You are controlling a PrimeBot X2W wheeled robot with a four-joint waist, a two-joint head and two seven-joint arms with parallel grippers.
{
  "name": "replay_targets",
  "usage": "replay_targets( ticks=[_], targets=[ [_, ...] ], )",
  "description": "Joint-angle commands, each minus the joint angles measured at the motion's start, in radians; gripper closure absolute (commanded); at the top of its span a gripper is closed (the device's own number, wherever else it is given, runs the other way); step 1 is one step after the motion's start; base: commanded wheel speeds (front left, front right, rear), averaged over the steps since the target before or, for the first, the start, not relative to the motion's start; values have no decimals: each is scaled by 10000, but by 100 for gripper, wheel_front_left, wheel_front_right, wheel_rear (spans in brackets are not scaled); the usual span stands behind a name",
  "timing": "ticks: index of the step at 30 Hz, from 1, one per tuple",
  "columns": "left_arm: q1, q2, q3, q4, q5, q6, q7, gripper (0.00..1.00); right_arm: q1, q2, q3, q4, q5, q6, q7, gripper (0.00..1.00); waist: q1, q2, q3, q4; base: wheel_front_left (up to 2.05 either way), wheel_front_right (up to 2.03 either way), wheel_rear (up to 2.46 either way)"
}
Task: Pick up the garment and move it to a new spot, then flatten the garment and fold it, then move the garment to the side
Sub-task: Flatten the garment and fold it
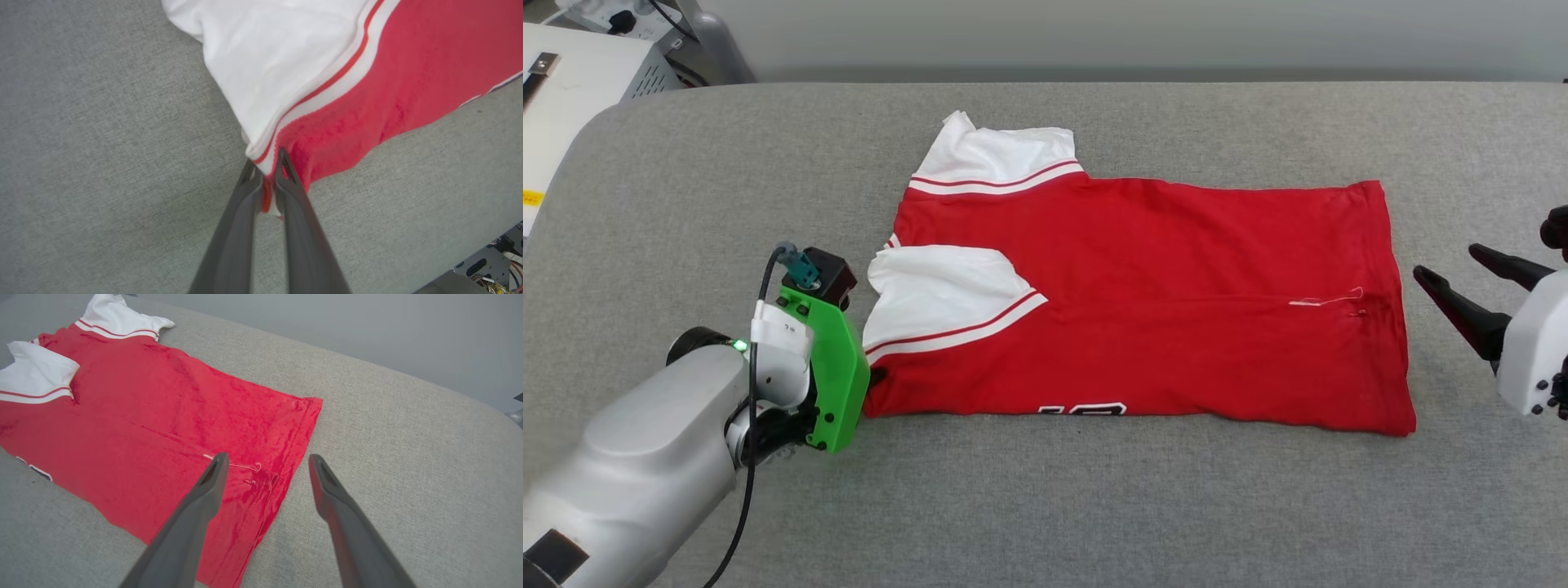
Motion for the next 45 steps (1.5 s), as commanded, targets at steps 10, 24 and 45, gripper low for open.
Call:
replay_targets(
  ticks=[10,24,45],
  targets=[
    [-290,538,68,-1099,326,96,-396,100,264,-259,-400,40,510,-6,3766,0,0,0,-35,234,0,0,0],
    [-129,528,-3,-1218,437,330,-571,100,474,1781,111,2702,-303,-6,3886,0,0,0,557,406,0,0,0],
    [1590,1650,-9,-2560,-28,741,-1430,100,1842,242,376,576,751,-6,1495,100,0,0,-789,185,0,0,0]
  ],
)
